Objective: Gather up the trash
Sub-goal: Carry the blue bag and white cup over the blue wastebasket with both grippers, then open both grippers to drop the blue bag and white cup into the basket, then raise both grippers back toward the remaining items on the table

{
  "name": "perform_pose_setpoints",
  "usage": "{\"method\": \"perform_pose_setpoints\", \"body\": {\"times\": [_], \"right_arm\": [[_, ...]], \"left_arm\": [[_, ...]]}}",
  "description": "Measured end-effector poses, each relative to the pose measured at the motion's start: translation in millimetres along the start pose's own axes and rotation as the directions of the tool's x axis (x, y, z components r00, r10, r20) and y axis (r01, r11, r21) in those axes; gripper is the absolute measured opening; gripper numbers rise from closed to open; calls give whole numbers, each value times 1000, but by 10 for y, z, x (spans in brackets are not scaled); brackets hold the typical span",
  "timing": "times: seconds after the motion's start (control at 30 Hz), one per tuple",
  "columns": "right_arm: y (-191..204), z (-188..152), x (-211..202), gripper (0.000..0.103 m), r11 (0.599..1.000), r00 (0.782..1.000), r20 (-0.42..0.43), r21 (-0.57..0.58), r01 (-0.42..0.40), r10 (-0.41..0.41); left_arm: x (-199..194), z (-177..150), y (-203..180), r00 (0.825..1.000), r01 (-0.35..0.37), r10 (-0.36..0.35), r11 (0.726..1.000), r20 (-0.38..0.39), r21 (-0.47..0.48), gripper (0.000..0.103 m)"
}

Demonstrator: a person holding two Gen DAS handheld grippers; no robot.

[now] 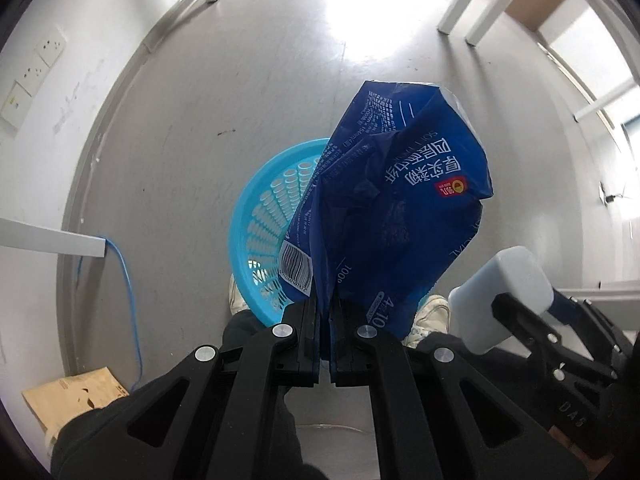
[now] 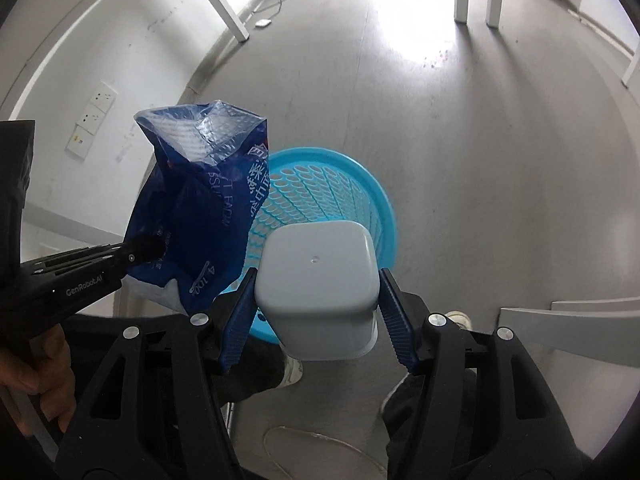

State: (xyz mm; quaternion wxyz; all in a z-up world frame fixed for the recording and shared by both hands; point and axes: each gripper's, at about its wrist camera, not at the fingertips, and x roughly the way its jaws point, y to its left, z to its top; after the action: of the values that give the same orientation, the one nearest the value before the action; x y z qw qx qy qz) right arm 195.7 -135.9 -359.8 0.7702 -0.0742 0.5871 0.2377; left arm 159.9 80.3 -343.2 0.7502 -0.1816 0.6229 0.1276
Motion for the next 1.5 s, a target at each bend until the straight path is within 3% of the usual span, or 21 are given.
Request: {"method": "perform_pose_setpoints", "body": {"times": [0.2,0.23,0.27,0.3,0.33,0.4,0.43,0.47,0.6,0.8,1.0,1.23,1.5], "right_arm": [[-11,196,361,57,1000,999,-38,15,-23,24],[-2,204,389,59,1000,999,-38,14,-23,24],[-26,225,409,71,1000,999,-38,14,-20,21],[-31,250,427,77,1000,999,-33,17,-22,23],[-42,243,429,78,1000,999,-29,21,-22,23],[-76,252,450,75,999,999,-36,29,-15,16],[-93,237,460,65,999,999,-47,34,-9,11],[-58,246,470,60,999,998,-57,37,-6,8],[-23,233,463,61,999,998,-65,30,17,-15],[-5,153,311,64,1000,998,-54,16,23,-22],[25,4,78,67,999,998,-50,8,32,-31],[89,-311,-356,73,997,998,-17,-40,63,-64],[126,-633,-899,80,996,995,71,-48,74,-70]], "left_arm": [[93,95,14,999,-12,11,999,-33,-34,4],[97,114,34,999,-1,-1,999,-36,-48,12],[91,140,44,999,7,-9,998,-31,-61,39],[84,173,59,1000,13,-15,997,-19,-76,49],[70,196,95,1000,15,-15,996,-4,-88,49],[65,203,85,1000,-8,8,996,0,-85,40],[80,192,72,1000,-18,17,997,-10,-79,38],[85,181,64,1000,-14,13,997,-17,-77,38],[19,153,35,1000,-6,6,997,-1,-75,38],[-76,76,181,999,49,-48,995,18,-91,40],[-139,-96,112,997,71,-72,996,-21,-58,44],[-470,-516,-88,997,67,-68,997,33,26,55],[-856,-902,-55,992,80,-82,996,97,29,59]]}}
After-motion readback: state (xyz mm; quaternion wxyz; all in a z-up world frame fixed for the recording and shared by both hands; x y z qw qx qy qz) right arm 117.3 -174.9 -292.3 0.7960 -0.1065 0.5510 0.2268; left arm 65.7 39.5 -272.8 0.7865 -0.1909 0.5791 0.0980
